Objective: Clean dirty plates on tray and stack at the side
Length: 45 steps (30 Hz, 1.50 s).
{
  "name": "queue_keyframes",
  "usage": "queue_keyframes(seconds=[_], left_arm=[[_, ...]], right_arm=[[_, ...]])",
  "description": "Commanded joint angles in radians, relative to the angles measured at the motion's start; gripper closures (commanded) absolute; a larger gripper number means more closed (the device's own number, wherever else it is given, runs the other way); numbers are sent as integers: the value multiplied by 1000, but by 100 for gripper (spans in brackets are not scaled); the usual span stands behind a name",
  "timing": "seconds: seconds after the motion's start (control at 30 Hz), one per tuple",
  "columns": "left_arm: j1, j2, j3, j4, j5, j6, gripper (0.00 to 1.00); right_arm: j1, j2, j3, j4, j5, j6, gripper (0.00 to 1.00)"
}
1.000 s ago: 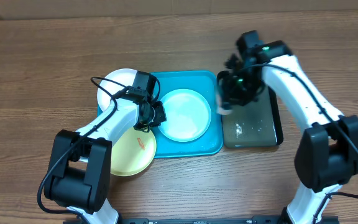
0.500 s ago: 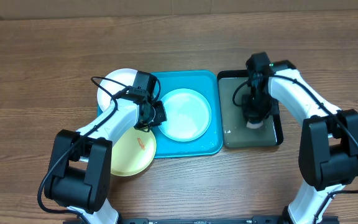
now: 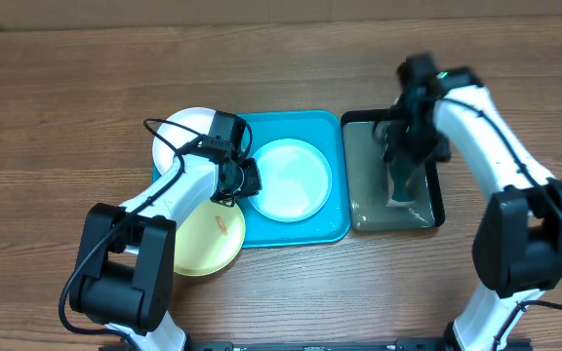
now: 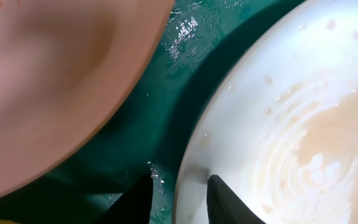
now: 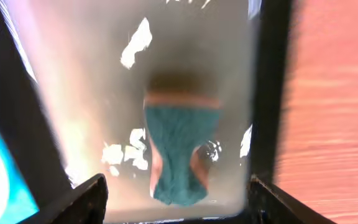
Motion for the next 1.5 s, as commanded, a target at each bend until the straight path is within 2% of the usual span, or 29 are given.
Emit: queue_keyframes(seconds=[0.0,0.13,0.2,0.23,0.37,0.43,0.63,0.93,1.13,1.47], left_arm=[[-4,16,-5,-12,-14,11,69],[-11,16,-6,-11,-15,11,72],[-17,16,-6,-10,-19,11,75],[-21,16,-6,-10,-26,11,76],[-35,17,-6,-7,-53,11,85],[-40,17,-6,1,-53,11,96],[-37,16,24,-8,-53,12,96],[-20,16,222,-148,-53,36,96],[-20,16,349,-240,-116,62,96],[-31,16,473,-300,-115,64,96]], right_arm=[[-82,-25,71,-17,-2,13,26],[-196,-24,69,-8,-8,30,21],[-248,-24,66,3,-14,29,3],[-268,-24,66,7,-17,29,0],[-329,-24,66,10,-16,29,0],[-346,-24,66,10,-16,29,0],[-366,-24,66,10,-16,29,0],[-366,-24,66,11,-16,29,0],[-366,-24,66,10,-16,29,0],[-366,-24,66,10,-16,29,0]])
